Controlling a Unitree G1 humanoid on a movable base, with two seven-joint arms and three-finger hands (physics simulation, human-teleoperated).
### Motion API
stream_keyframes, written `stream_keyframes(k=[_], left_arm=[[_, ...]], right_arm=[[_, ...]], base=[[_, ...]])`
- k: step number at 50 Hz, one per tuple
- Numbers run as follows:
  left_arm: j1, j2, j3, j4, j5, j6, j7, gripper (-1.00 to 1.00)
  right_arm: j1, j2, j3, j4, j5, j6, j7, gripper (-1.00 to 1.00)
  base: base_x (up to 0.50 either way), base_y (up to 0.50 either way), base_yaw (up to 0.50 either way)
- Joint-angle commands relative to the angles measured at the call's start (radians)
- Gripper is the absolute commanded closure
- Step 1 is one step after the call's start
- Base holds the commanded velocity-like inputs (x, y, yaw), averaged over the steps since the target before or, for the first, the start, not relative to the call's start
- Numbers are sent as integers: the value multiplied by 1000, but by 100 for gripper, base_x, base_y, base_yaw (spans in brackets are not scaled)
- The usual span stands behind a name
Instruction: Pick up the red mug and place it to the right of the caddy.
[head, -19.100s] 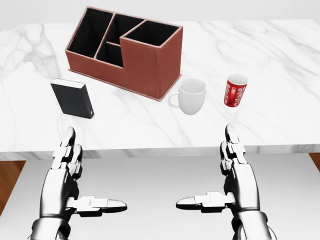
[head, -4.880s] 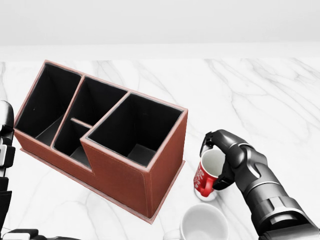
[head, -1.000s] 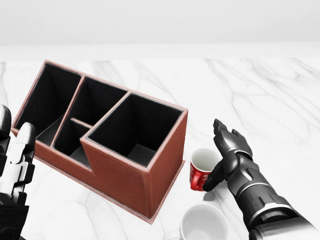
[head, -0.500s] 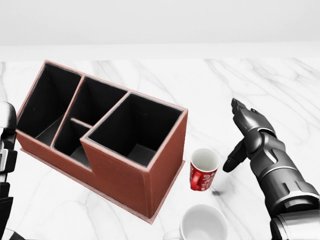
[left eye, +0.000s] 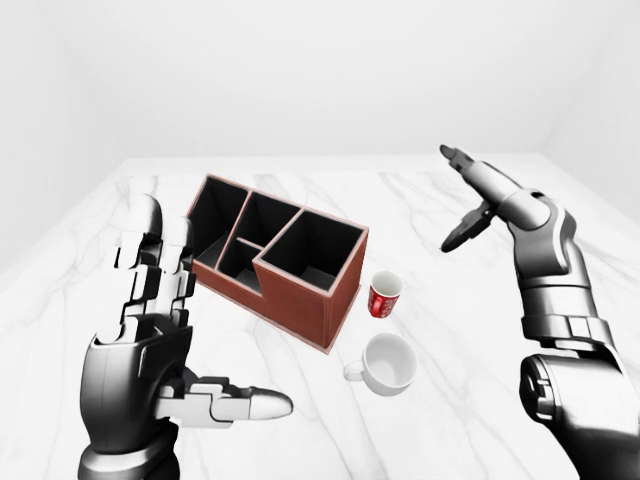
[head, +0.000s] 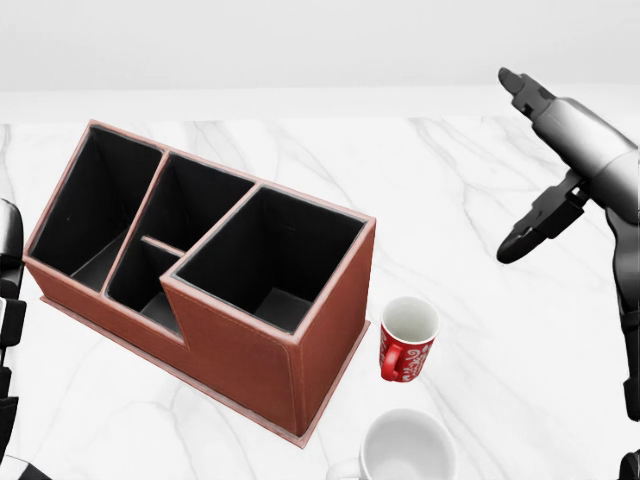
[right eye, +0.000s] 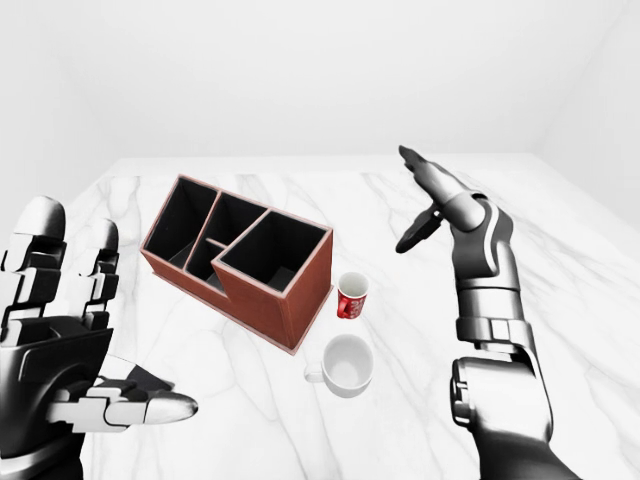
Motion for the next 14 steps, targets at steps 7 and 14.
stream_keyframes(k=[7,14], left_arm=[[22,8,-28,-16,10,0,7,-100],[30,14,-35,-16,8,0,11,-100]], right_arm=[[311,13,-195,-920,342,0,165,-100],[468,74,-295,-1179,514,0,165,-100]], base=[[0,0,0],[0,0,0]])
